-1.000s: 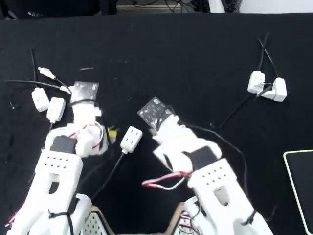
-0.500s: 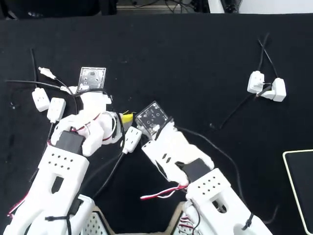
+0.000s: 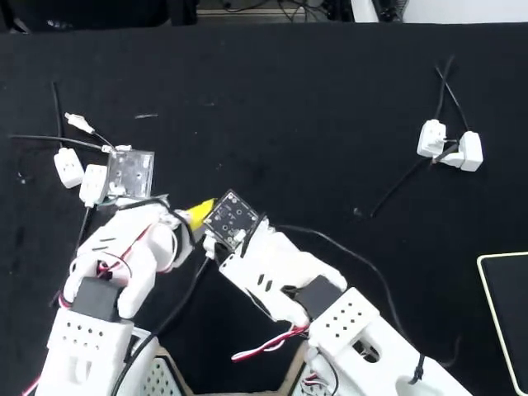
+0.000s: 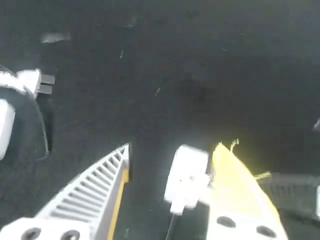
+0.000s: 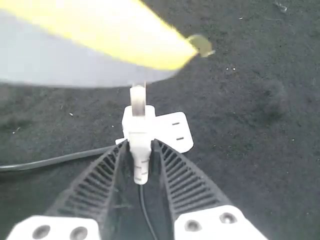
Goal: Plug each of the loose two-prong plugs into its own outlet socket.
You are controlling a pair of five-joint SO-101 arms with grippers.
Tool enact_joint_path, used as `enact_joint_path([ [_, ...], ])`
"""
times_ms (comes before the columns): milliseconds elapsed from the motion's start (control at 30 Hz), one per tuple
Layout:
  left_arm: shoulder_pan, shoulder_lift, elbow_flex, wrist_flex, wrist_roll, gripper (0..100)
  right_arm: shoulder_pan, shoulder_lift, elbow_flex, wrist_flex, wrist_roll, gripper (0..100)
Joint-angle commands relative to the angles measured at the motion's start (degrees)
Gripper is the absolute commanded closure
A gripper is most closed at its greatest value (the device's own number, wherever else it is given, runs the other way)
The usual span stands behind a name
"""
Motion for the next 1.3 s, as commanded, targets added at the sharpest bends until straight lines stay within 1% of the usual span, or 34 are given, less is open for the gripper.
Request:
enact_joint_path([
  [0, -1.89, -1.32, 0.04, -1.41, -0.53, 83, -0.97, -1.36, -0.92, -1.23, -0.53, 98.8],
  [67, -2.07, -1.41, -0.04, -1.41, -0.62, 88, -1.05, -1.36, -0.92, -1.23, -0.53, 98.8],
  [133, -1.71, -1.41, -0.31, -1.41, -0.62, 86, -1.05, -1.36, -0.92, -1.23, -0.44, 98.8],
  [267, -1.63, -1.41, -0.66, -1.41, -0.62, 76, -1.05, -1.27, -0.66, -1.23, -0.44, 98.8],
  [367, -0.04, -1.41, -1.71, -0.97, -0.62, 75, -1.05, -1.27, -0.57, -1.23, -0.44, 98.8],
  [467, 3.30, -1.41, -3.03, 0.88, -0.70, 75, -1.05, -1.27, -0.57, -1.23, -0.44, 98.8],
  [533, 4.00, -1.41, -1.54, 0.97, -2.55, 75, -0.97, -1.27, -0.57, -0.79, -0.44, 98.8],
  [667, 3.47, -1.41, 4.09, -1.76, -5.80, 76, -0.88, -1.71, -2.07, 2.29, -0.44, 98.8],
  [867, -0.84, -1.41, 5.58, -3.34, -5.98, 76, -0.79, -1.71, -5.41, 5.71, -0.79, 98.8],
  [1033, -0.92, -1.41, 5.93, -3.43, -5.98, 76, -1.05, -1.80, -6.02, 5.19, -1.05, 98.8],
  [1167, -0.84, -1.41, 6.02, -3.43, -5.98, 76, -1.05, -1.80, -6.37, 3.43, -5.36, 98.8],
  [1267, -0.84, -1.41, 6.02, -3.43, -5.98, 76, -1.14, -1.80, -6.55, 1.41, -6.51, 98.8],
])
